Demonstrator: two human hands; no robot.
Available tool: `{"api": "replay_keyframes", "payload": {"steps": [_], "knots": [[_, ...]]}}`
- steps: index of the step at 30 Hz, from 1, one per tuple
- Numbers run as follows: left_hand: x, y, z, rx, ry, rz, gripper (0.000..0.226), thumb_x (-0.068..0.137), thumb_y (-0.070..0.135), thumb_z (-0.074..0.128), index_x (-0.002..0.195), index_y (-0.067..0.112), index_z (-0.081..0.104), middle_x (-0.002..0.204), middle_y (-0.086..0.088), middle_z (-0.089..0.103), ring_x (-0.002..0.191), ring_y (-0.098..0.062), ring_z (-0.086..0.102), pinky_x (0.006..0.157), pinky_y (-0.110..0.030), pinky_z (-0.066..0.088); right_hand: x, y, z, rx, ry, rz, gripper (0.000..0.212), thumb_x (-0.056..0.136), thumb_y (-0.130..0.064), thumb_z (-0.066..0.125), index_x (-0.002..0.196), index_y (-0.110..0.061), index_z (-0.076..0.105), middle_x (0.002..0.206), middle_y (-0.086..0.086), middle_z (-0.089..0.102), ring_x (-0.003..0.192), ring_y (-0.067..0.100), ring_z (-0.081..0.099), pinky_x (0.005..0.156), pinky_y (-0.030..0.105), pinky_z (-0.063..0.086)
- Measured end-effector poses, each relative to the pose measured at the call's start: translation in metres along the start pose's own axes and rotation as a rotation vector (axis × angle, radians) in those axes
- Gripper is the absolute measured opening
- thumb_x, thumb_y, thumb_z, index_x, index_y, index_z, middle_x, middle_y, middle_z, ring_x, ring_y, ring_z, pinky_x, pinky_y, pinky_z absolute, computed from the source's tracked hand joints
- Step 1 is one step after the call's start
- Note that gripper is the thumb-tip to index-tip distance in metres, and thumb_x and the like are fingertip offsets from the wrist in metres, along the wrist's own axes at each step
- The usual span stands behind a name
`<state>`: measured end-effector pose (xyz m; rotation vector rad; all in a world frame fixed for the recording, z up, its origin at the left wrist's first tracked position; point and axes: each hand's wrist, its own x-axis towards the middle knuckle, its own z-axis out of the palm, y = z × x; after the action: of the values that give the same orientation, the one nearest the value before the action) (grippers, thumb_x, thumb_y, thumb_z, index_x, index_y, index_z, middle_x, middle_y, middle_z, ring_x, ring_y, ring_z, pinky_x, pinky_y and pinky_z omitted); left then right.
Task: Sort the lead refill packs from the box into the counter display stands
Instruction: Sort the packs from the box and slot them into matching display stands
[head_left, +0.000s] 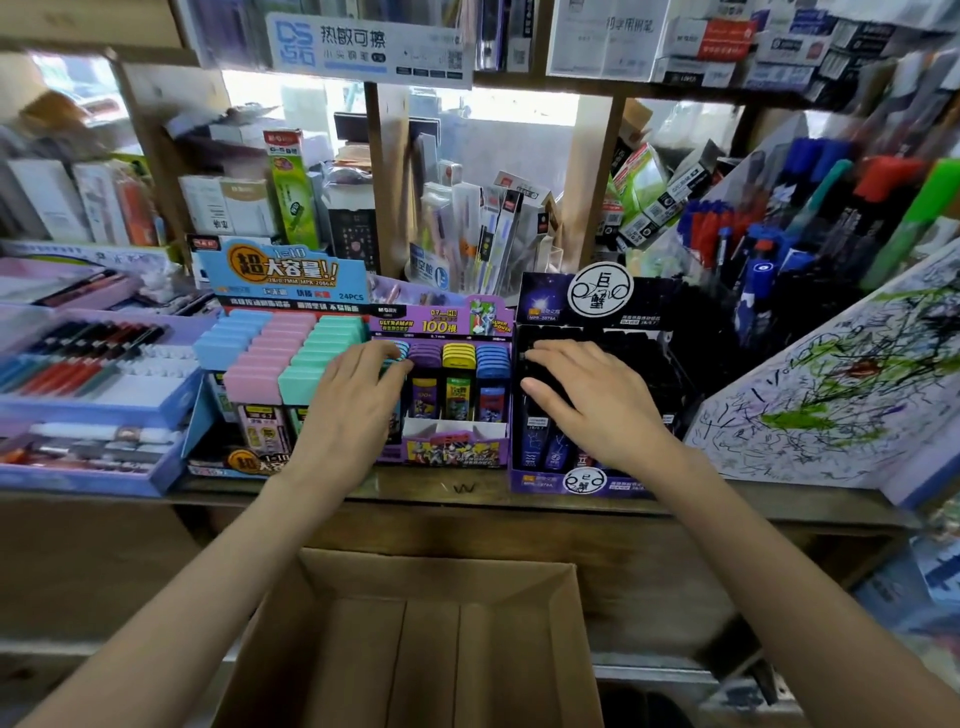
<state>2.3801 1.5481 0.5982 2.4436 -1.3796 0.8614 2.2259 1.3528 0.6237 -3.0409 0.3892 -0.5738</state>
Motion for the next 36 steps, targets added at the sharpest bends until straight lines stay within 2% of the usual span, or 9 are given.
{"api": "replay_keyframes", "payload": {"steps": [2,6,9,12,15,20,29,33,36], "knots": [[0.001,0.002,-0.002,0.031,0.012,0.002,0.050,0.059,-0.013,0.078,0.107,-0.003,0.065,0.102,-0.020,0.063,0.092,-0.038,0.062,0.081,-0.045,0.050,0.000,-0.001,-0.002,0.003,-0.004,-0.004,0.052,0.097,-0.050,0.027,0.137,-0.022,0.043,0.143,-0.006,0.043,0.131,0.013,0.035,0.105,0.032,0.029],[-0.004,-0.001,-0.011,-0.013,0.033,-0.024,0.050,0.067,-0.004,0.078,0.115,-0.003,0.061,0.113,-0.022,0.061,0.104,-0.041,0.059,0.088,-0.049,0.047,-0.005,-0.012,-0.009,0.071,0.091,-0.088,0.045,0.098,-0.038,0.040,0.134,-0.013,0.049,0.141,0.003,0.045,0.133,0.019,0.035,0.111,0.032,0.022],[-0.017,-0.015,-0.023,-0.060,0.093,-0.074,0.046,0.072,0.004,0.077,0.114,0.000,0.060,0.115,-0.022,0.059,0.103,-0.043,0.056,0.084,-0.051,0.047,-0.006,-0.031,-0.011,0.132,0.143,-0.178,0.038,0.096,-0.031,0.046,0.126,-0.009,0.056,0.133,0.006,0.053,0.125,0.022,0.044,0.105,0.033,0.032],[-0.031,-0.036,-0.032,-0.063,0.128,-0.150,0.040,0.077,0.005,0.072,0.114,0.001,0.059,0.119,-0.022,0.056,0.106,-0.043,0.053,0.086,-0.052,0.044,0.004,-0.057,-0.002,0.159,0.119,-0.228,0.032,0.093,-0.024,0.053,0.120,-0.007,0.060,0.124,0.007,0.058,0.116,0.024,0.051,0.098,0.034,0.039],[-0.042,-0.054,-0.036,-0.098,0.122,-0.230,0.036,0.080,0.007,0.070,0.114,-0.001,0.060,0.121,-0.024,0.056,0.109,-0.045,0.052,0.088,-0.054,0.041,0.027,-0.083,0.014,0.171,0.080,-0.196,0.034,0.093,-0.026,0.056,0.123,-0.010,0.057,0.122,0.004,0.057,0.116,0.022,0.048,0.095,0.029,0.036],[-0.063,-0.063,-0.035,-0.132,0.173,-0.253,0.033,0.077,0.004,0.073,0.108,-0.004,0.062,0.115,-0.026,0.057,0.104,-0.046,0.055,0.082,-0.054,0.044,0.065,-0.118,0.039,0.170,0.163,-0.075,0.029,0.090,-0.031,0.060,0.110,-0.011,0.059,0.105,0.005,0.057,0.103,0.024,0.045,0.084,0.032,0.036],[-0.080,-0.070,-0.019,-0.175,0.151,-0.266,0.040,0.078,0.010,0.073,0.114,0.000,0.060,0.117,-0.020,0.058,0.108,-0.040,0.054,0.083,-0.050,0.045,0.076,-0.120,0.055,0.140,0.220,-0.015,0.025,0.086,-0.033,0.063,0.102,-0.016,0.057,0.101,0.003,0.052,0.101,0.023,0.041,0.084,0.031,0.033],[-0.085,-0.065,-0.015,-0.193,0.193,-0.258,0.038,0.081,0.014,0.069,0.116,0.004,0.058,0.118,-0.016,0.055,0.108,-0.035,0.051,0.086,-0.044,0.041,0.076,-0.123,0.057,0.070,0.212,-0.039,0.028,0.089,-0.034,0.059,0.107,-0.014,0.054,0.106,0.004,0.050,0.103,0.023,0.041,0.085,0.031,0.034],[-0.094,-0.060,-0.011,-0.209,0.218,-0.252,0.035,0.081,0.015,0.068,0.112,0.004,0.059,0.115,-0.016,0.056,0.105,-0.032,0.052,0.087,-0.038,0.039,0.070,-0.121,0.051,0.145,0.223,-0.052,0.032,0.091,-0.033,0.056,0.114,-0.011,0.054,0.110,0.005,0.050,0.106,0.023,0.041,0.090,0.032,0.034]]}}
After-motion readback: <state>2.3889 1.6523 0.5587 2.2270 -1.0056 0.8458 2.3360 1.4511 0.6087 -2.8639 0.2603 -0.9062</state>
